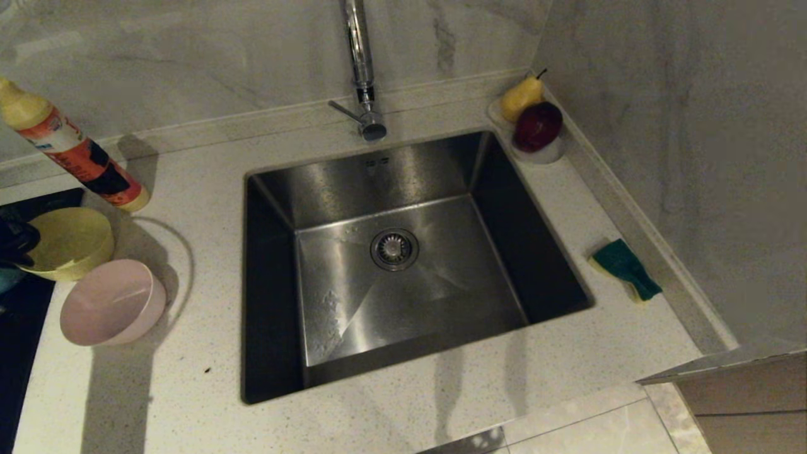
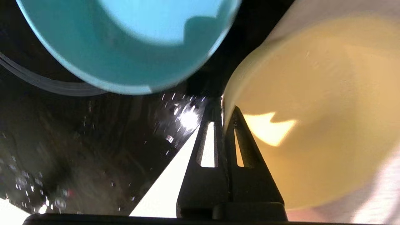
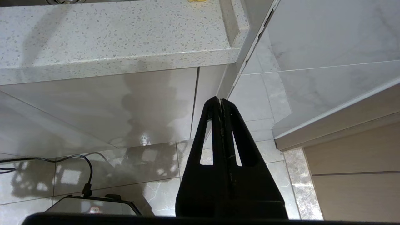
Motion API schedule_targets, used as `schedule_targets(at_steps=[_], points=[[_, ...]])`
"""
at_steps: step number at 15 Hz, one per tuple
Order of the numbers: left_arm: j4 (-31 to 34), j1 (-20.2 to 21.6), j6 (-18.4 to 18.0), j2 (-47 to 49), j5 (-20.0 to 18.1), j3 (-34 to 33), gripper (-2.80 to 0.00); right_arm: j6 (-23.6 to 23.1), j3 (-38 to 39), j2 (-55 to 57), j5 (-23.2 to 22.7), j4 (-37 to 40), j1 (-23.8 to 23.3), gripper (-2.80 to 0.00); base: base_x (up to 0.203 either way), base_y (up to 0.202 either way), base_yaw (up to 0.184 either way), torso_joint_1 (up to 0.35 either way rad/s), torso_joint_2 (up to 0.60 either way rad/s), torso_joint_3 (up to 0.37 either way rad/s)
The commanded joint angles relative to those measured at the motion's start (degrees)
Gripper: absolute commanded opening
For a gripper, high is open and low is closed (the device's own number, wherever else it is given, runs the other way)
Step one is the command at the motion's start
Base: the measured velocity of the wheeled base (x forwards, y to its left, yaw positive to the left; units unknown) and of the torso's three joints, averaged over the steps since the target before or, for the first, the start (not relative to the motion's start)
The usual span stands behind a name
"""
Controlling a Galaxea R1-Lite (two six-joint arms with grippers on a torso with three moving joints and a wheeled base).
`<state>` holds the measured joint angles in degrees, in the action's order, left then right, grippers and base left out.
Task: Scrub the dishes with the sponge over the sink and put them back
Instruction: Place the bowl on the bowl
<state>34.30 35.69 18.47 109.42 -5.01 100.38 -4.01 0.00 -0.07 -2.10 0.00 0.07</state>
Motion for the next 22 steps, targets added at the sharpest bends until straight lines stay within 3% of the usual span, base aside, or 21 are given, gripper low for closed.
schedule_targets(at_steps=[1, 11, 13, 17, 19, 22], points=[[0.29, 0.08, 0.24, -0.77, 0.99, 3.45, -2.8, -0.03, 0.0, -0.01, -0.01, 0.07, 0.01, -2.8, 0.0, 0.0, 0.0, 0.0, 0.0, 0.0], [2.77, -0.06, 1.15, -8.76, 0.65, 7.18, -2.8, -0.03, 0.0, -0.01, -0.01, 0.0, 0.01, -2.8, 0.0, 0.0, 0.0, 0.0, 0.0, 0.0], [7.11, -0.04, 1.15, -10.01, -3.11, 7.11, -2.8, -0.03, 0.0, -0.01, -0.01, 0.0, 0.01, -2.8, 0.0, 0.0, 0.0, 0.0, 0.0, 0.0], [8.27, 0.93, 0.38, -9.99, -3.15, 6.27, -2.8, -0.03, 0.0, -0.01, -0.01, 0.0, 0.01, -2.8, 0.0, 0.0, 0.0, 0.0, 0.0, 0.0], [12.0, 0.96, 0.33, -11.4, -3.84, 6.31, -2.8, -0.03, 0.0, -0.01, -0.01, 0.07, 0.01, -2.8, 0.0, 0.0, 0.0, 0.0, 0.0, 0.0], [18.45, 0.87, -0.21, -14.55, -9.65, 4.71, -2.8, -0.03, 0.0, -0.01, -0.01, 0.0, 0.01, -2.8, 0.0, 0.0, 0.0, 0.0, 0.0, 0.0]])
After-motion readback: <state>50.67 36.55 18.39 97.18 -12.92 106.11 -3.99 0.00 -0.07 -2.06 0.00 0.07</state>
